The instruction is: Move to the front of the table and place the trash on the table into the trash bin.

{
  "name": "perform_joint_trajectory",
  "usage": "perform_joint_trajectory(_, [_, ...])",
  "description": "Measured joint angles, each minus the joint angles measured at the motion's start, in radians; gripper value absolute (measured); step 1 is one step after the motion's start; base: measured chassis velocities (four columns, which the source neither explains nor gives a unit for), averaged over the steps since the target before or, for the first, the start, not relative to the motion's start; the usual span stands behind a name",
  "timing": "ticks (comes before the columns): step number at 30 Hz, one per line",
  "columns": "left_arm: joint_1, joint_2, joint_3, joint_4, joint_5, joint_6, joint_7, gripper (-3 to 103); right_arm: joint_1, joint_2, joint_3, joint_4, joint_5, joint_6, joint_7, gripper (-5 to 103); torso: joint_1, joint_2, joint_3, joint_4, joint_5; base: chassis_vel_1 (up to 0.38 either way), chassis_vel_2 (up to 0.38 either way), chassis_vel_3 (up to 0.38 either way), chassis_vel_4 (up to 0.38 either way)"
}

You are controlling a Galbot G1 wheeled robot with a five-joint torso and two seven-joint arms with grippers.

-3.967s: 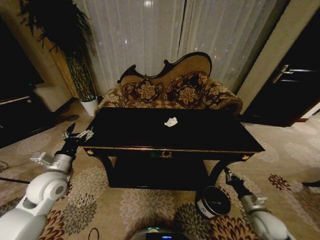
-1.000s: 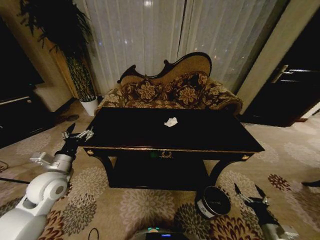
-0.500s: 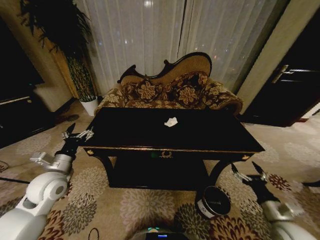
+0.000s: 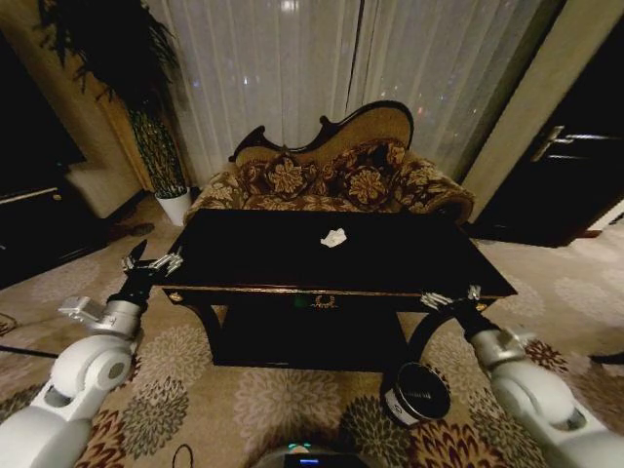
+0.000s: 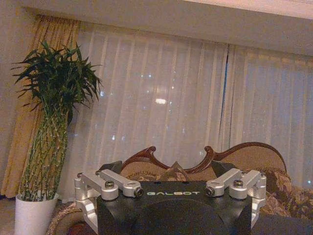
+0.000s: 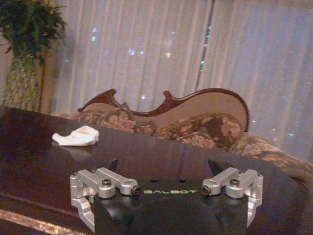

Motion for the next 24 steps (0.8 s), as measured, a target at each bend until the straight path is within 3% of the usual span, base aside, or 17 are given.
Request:
perform_joint_trajectory(3, [0.000,0.000,0.000,0.000,0.000,0.000,0.000,100,0.116,-0.073,-0.095,-0.034,0.044,-0.033,0.009,100,0.000,0.000,0.000,0.0000,0.0002,0.000,0.000,0.000,0.000])
perform_joint_trajectory(5, [0.000,0.000,0.000,0.000,0.000,0.000,0.000,100,0.132,-0.080,-0.108,-0.037,0.050,-0.036,0.010,100,0.000,0.000,0.000,0.0001,0.0000,0.000,0.000,0.000,0.000])
perform_joint_trajectory(8, [0.000,0.000,0.000,0.000,0.000,0.000,0.000,100,0.298,-0.112,-0.258,-0.082,0.107,-0.066,0.026,100,0.000,0.000,0.000,0.0000,0.0003,0.000,0.000,0.000,0.000])
perform_joint_trajectory(9, [0.000,0.000,0.000,0.000,0.000,0.000,0.000,100,0.298,-0.112,-0.258,-0.082,0.107,-0.066,0.026,100,0.000,0.000,0.000,0.0000,0.0003,0.000,0.000,0.000,0.000])
perform_joint_trajectory(12, [0.000,0.000,0.000,0.000,0.000,0.000,0.000,100,0.471,-0.110,-0.409,-0.128,0.132,-0.085,0.039,100,0.000,0.000,0.000,0.0001,0.0001,0.000,0.000,0.000,0.000])
perform_joint_trajectory(13, [0.000,0.000,0.000,0.000,0.000,0.000,0.000,100,0.471,-0.110,-0.409,-0.128,0.132,-0.085,0.039,100,0.000,0.000,0.000,0.0001,0.0001,0.000,0.000,0.000,0.000])
perform_joint_trajectory(17, [0.000,0.000,0.000,0.000,0.000,0.000,0.000,100,0.630,-0.092,-0.572,-0.185,0.152,-0.102,0.048,100,0.000,0.000,0.000,0.0001,0.0002,0.000,0.000,0.000,0.000])
perform_joint_trajectory(24, [0.000,0.000,0.000,0.000,0.000,0.000,0.000,100,0.755,-0.071,-0.708,-0.239,0.160,-0.111,0.051,100,0.000,0.000,0.000,0.0000,0.0002,0.000,0.000,0.000,0.000])
